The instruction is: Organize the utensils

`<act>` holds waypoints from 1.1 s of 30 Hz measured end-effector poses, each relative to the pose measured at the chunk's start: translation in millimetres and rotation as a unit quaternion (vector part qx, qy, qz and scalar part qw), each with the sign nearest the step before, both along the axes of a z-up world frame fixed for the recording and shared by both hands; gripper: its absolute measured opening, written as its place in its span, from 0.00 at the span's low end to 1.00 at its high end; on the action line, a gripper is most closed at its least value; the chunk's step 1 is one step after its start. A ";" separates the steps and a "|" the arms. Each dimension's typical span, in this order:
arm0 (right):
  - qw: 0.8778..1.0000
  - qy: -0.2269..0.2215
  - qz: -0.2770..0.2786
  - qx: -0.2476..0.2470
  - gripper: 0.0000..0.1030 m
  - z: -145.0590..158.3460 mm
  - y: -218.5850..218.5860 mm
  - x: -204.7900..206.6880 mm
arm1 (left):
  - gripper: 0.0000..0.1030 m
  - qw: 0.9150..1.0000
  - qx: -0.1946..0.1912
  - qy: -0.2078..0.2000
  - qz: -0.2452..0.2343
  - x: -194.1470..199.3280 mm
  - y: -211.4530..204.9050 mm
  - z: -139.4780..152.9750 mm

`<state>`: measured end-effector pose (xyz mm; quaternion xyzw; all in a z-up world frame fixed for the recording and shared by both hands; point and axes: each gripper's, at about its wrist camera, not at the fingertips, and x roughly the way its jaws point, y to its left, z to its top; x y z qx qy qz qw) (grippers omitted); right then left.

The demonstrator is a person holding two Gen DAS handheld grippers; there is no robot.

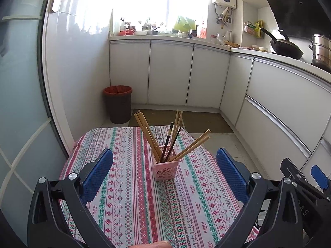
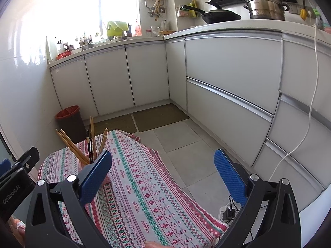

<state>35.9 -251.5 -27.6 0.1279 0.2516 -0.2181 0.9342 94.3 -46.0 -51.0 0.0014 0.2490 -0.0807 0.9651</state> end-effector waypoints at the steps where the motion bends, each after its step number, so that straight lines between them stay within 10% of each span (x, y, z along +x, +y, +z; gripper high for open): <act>1: 1.000 0.000 0.000 0.000 0.94 -0.4 -0.1 0.1 | 0.93 1.000 0.000 0.000 0.000 0.5 -0.3 -0.5; 33: 1.000 0.008 0.005 0.005 0.94 -5.4 0.0 1.4 | 0.93 1.000 0.013 -0.006 0.000 1.5 -3.8 -4.5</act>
